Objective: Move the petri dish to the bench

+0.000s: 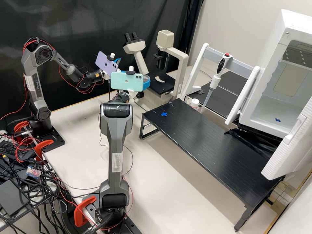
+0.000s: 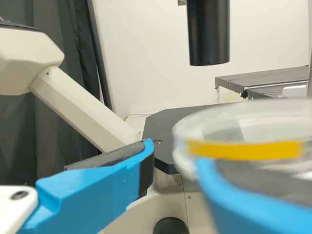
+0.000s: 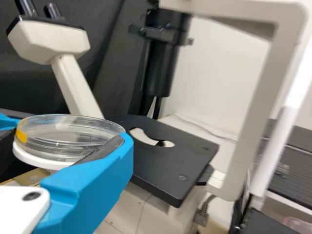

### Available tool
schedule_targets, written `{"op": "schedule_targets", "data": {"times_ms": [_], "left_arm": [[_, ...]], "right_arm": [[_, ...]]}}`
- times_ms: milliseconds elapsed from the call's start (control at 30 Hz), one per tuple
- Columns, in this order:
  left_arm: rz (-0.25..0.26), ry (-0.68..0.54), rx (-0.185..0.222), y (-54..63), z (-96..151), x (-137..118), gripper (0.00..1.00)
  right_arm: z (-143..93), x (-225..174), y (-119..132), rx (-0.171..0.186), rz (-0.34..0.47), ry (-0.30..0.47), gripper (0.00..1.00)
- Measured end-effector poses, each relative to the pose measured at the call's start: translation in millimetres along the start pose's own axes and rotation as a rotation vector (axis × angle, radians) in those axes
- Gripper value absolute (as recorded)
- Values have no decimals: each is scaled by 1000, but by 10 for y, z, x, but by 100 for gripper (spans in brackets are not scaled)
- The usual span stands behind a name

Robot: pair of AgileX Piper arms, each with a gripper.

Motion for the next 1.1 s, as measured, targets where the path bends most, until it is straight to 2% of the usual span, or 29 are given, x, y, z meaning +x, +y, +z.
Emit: {"op": "schedule_targets", "data": {"times_ms": [100,300,700,833,1100], "left_arm": [[0,0,0,0,0,0,100],[0,0,0,0,0,0,100],[0,0,0,0,0,0,100],[0,0,0,0,0,0,100],[0,0,0,0,0,0,100]], "right_arm": [[45,-118,69,11,21,7,0],[229,-334,207,10,59,8,0],[793,-799,520,75,132,-68,0],[987,-938,555,101,130,-97,0],[1245,-1152,537,103,142,-149,0]]}}
